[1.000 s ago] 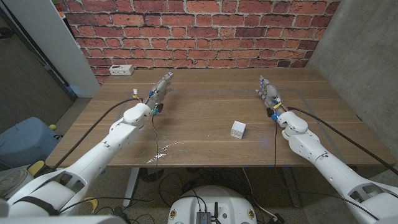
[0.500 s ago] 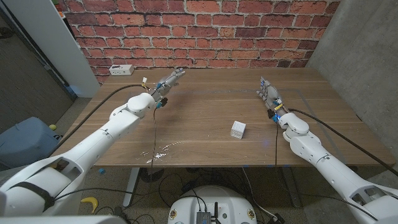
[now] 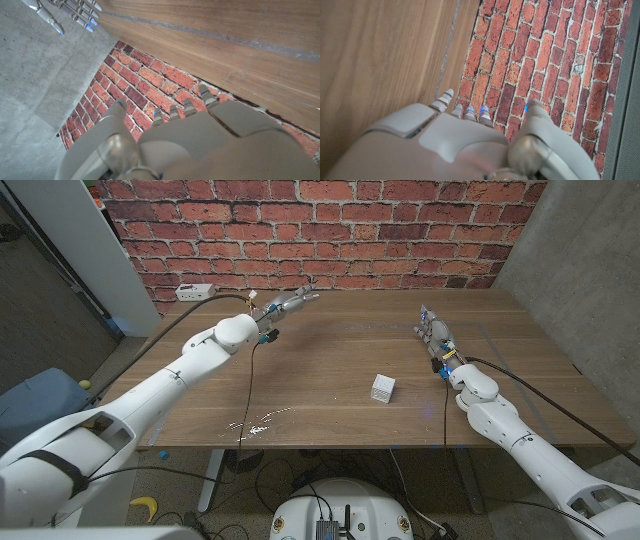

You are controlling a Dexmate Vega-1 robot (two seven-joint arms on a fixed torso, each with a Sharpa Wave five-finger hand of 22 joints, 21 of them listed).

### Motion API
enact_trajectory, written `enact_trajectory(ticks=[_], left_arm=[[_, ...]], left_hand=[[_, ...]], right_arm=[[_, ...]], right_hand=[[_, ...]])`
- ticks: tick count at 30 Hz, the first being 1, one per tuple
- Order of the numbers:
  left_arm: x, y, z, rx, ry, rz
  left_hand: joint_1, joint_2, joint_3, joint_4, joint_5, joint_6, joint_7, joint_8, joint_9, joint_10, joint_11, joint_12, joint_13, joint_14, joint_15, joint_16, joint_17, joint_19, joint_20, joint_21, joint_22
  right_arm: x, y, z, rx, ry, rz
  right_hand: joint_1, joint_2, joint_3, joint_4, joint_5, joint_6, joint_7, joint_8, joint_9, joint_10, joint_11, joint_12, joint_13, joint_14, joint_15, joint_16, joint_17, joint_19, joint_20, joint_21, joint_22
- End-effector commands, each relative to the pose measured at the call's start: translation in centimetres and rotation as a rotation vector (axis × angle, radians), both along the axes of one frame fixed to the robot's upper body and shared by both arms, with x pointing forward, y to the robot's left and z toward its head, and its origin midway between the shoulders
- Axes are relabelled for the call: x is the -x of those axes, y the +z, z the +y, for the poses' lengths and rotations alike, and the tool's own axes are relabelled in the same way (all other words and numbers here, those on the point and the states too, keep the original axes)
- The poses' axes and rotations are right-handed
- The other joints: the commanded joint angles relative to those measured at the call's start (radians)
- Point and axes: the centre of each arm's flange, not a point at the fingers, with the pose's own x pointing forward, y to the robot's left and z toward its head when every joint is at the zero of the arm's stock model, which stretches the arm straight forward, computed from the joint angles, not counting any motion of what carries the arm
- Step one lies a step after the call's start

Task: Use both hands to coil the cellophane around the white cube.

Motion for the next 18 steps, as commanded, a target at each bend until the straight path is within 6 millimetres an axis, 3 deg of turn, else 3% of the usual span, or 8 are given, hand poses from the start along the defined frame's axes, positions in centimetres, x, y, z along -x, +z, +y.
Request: enact_trajectory(ticks=[1, 18], left_arm=[[0.6, 1.0, -3.2, -0.203, -0.027, -0.038], [2.4, 2.0, -8.3, -0.52, -0.062, -0.156]], left_hand=[[0.008, 0.001, 0.002, -0.007, -0.002, 0.009, 0.0, 0.0, 0.006, 0.004, 0.0, -0.001, 0.002, 0.003, -0.001, -0.005, 0.003, -0.014, 0.007, -0.01, 0.001], [0.006, 0.001, 0.002, -0.009, -0.004, 0.009, -0.004, -0.004, 0.006, 0.002, -0.008, -0.005, 0.003, -0.006, -0.005, -0.011, 0.004, -0.028, 0.004, -0.022, 0.002]], right_arm=[[0.7, -0.5, 0.1, -0.008, -0.007, -0.008], [1.7, -0.8, 0.1, -0.007, -0.021, -0.021]], right_hand=[[0.011, -0.001, 0.006, -0.005, 0.004, 0.005, -0.005, 0.005, 0.002, 0.0, 0.006, 0.006, 0.005, -0.012, 0.006, 0.01, 0.006, 0.003, 0.004, 0.01, 0.002], [0.015, 0.002, 0.009, -0.009, 0.003, 0.009, -0.005, 0.005, 0.002, 0.003, 0.01, 0.006, 0.005, -0.011, 0.007, 0.01, 0.006, 0.004, -0.001, 0.012, 0.002]])
